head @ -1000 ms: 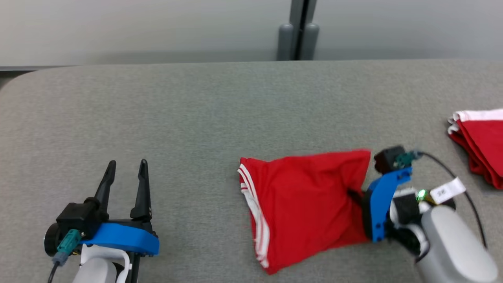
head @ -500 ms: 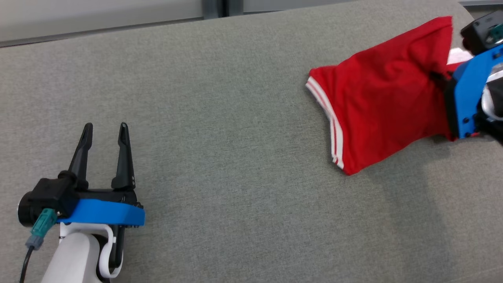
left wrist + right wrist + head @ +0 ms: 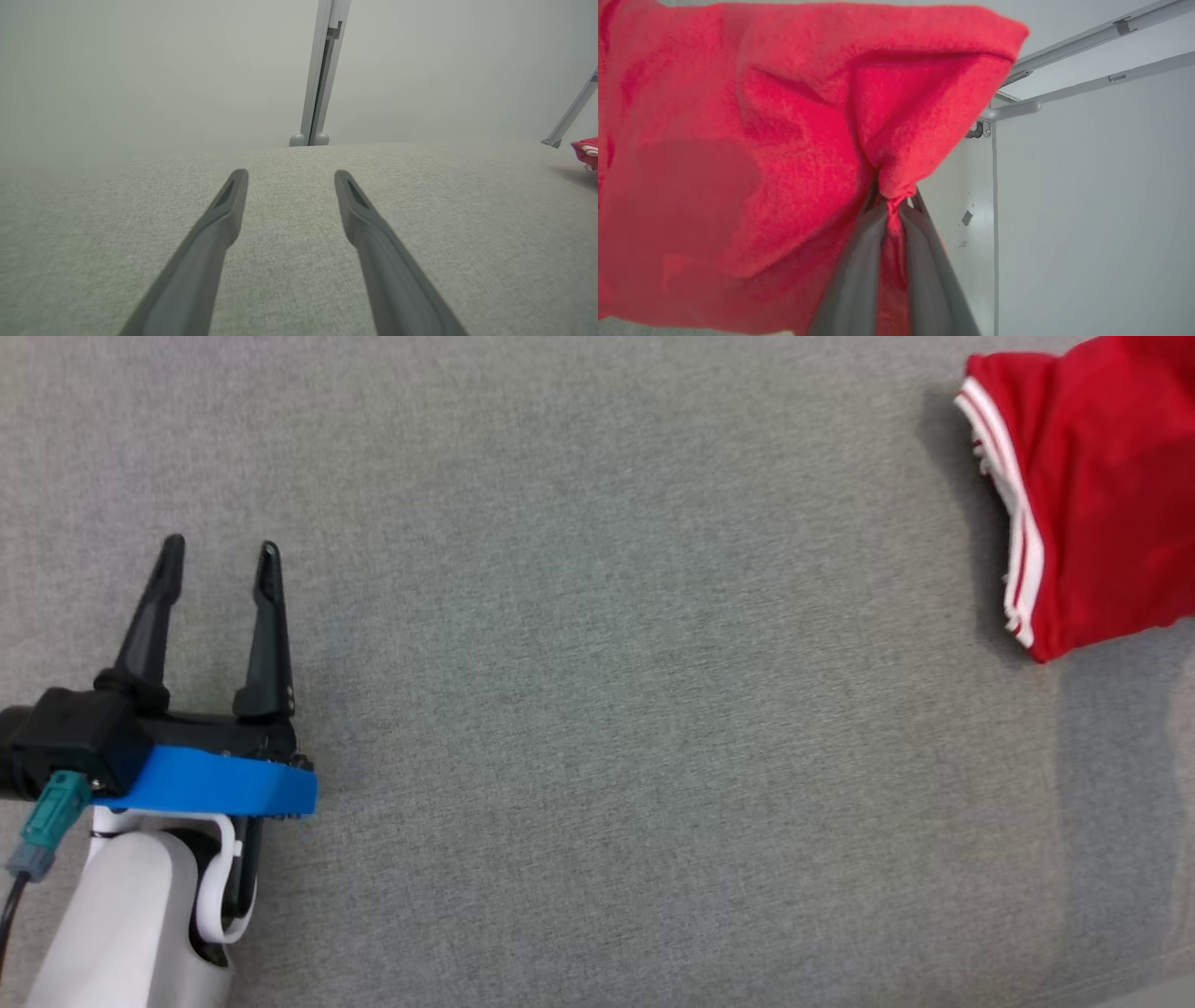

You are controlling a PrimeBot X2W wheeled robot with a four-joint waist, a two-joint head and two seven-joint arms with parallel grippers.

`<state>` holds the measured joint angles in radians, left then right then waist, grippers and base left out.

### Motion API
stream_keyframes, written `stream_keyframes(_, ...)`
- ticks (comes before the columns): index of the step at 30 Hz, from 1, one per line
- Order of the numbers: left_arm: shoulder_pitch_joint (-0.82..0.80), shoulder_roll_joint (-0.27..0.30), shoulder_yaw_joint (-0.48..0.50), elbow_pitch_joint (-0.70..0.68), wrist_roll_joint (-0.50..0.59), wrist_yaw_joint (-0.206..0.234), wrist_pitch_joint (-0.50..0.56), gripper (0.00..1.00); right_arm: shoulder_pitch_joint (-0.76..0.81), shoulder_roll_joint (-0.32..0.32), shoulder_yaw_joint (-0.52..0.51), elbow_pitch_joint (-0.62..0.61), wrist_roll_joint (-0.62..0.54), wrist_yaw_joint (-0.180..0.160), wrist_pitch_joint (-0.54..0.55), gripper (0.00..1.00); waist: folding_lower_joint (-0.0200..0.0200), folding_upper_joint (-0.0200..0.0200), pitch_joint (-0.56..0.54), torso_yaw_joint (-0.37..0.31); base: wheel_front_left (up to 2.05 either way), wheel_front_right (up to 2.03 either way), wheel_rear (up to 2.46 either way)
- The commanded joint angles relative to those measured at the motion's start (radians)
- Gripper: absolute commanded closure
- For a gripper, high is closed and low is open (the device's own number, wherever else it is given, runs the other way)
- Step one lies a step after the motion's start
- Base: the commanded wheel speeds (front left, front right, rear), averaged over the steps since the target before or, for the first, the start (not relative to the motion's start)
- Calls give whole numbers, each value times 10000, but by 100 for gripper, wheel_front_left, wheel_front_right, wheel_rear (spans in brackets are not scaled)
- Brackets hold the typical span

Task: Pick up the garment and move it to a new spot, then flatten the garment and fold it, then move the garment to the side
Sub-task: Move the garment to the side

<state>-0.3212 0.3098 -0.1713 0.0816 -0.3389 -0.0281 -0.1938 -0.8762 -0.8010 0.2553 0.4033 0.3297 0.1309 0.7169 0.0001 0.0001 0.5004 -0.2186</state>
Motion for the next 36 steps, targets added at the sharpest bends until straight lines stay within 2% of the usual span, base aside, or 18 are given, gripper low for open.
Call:
stream_keyframes(1,-231,82,17,-112,88,27,87,0,-36,143,-227,269,-183,-1,-254,100,-1,-1,240,149,0,0,0)
stream_keyframes(10,-307,474,28,-738,213,141,547,0,172,1733,-1899,1965,-1962,0,-1731,100,-1,-1,683,147,0,0,0)
stream_keyframes(11,-316,485,10,-777,226,160,582,0,177,1884,-1914,2046,-2167,-1,-1855,96,-1,-1,682,147,0,0,0)
stream_keyframes(12,-314,502,-1,-804,229,172,621,0,184,2054,-1949,2142,-2301,0,-1885,73,-1,-1,665,135,0,0,0)
stream_keyframes(13,-299,512,-10,-830,226,187,664,0,193,2237,-2050,2246,-2434,-1,-1882,31,-1,-1,633,120,0,0,0)
stream_keyframes(14,-276,516,-25,-850,224,195,674,0,167,2373,-2201,2301,-2624,-1,-2004,0,-1,-1,587,107,0,0,0)
stream_keyframes(19,-77,442,-128,-738,151,206,609,0,285,2874,-2394,2441,-3242,-1,-2898,0,-1,-1,153,93,0,0,0)
stream_keyframes(23,173,276,-142,-379,32,268,323,0,539,3144,-2230,2425,-3187,0,-3934,0,-1,-1,-488,91,0,0,0)
stream_keyframes(29,829,-207,-115,529,-425,220,-225,0,1694,3751,-1969,1865,-2334,0,-5574,0,-1,-1,-1993,329,0,0,0)
stream_keyframes(36,1758,-592,81,1300,-838,43,-600,0,4391,4307,-2020,97,-1003,-1,-6891,0,-1,-1,-3589,965,0,0,0)
